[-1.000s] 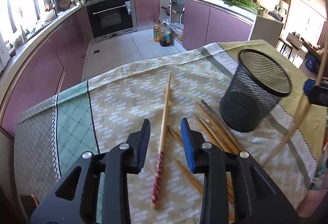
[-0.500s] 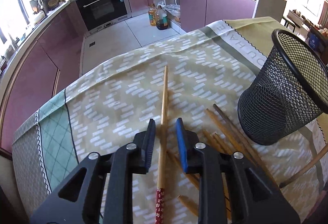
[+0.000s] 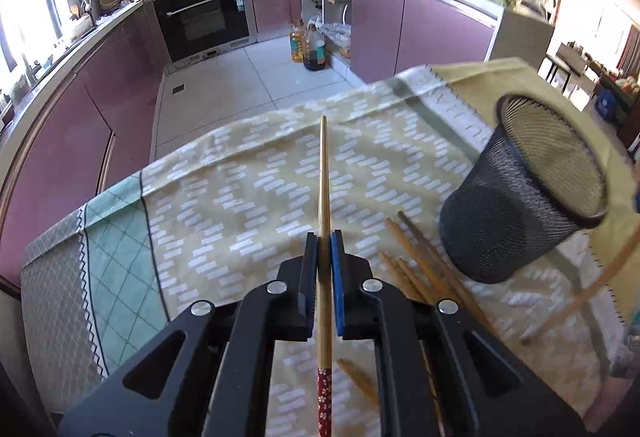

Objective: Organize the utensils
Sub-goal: 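Lift the left tool's chopstick upright over the mesh cup while the right tool carries its own, then lower the left tool's chopstick into the cup and open it while the right tool releases its own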

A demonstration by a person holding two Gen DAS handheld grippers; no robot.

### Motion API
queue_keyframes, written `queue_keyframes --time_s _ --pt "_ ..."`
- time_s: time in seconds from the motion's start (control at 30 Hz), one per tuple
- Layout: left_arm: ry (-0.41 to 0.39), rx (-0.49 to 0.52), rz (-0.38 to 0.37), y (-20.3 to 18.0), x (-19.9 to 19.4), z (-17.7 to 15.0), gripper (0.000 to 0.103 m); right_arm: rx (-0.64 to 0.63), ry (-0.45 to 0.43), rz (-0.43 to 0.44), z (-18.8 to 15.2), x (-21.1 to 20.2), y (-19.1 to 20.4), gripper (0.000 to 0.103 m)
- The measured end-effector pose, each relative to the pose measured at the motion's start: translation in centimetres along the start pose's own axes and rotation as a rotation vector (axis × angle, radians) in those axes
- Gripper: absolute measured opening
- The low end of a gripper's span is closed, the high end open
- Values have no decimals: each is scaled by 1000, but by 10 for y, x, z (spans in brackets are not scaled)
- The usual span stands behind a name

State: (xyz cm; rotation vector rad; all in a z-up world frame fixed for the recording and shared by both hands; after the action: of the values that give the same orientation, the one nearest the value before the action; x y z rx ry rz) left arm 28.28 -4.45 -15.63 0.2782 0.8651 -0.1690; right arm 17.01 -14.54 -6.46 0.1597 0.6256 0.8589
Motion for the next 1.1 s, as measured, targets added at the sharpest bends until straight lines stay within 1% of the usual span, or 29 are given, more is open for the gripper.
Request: queue_keyframes --time_s 0.13,0.33,0.47,0.57,0.63,0.8,0.9,1.0,1.07,1.1 --pt "-78 -52 -61 7 -46 6 7 -13 -24 -2 8 -7 3 6" --pt "-200 -86 -136 12 -115 12 7 -27 -53 13 22 -19 10 6" --pt "-278 -95 -145 10 -151 21 7 -35 -69 18 30 -24 12 6" --pt "-325 -110 -182 8 -172 31 7 -41 -80 15 36 -27 13 6" --pt "-352 -118 -193 8 -183 38 7 -44 -91 13 42 -31 13 6" --pt "-422 -130 -268 -4 -213 61 7 -67 -127 11 62 -44 16 6" --pt "-465 -119 -282 -12 -225 75 7 -87 -150 3 73 -52 18 6" --pt "-488 -111 -300 -23 -231 88 7 -99 -174 -13 84 -58 15 6" --pt "-489 -107 -313 -30 -229 94 7 -103 -181 -24 89 -57 12 6" --pt "-491 -103 -309 -35 -228 97 7 -104 -179 -27 90 -55 11 6"
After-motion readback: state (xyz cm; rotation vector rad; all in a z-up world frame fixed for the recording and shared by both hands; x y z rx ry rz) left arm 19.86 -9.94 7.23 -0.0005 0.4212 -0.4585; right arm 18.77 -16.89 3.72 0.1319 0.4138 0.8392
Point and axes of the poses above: each gripper's, at about its wrist camera, not at the fingertips, and x roughly the way its jaws point, y to its left, z to its top, the point moved 10 cm from there along x, roughly the way its jaws point, and after that the axes turned 11 degrees about z, right-handed, at the moved point
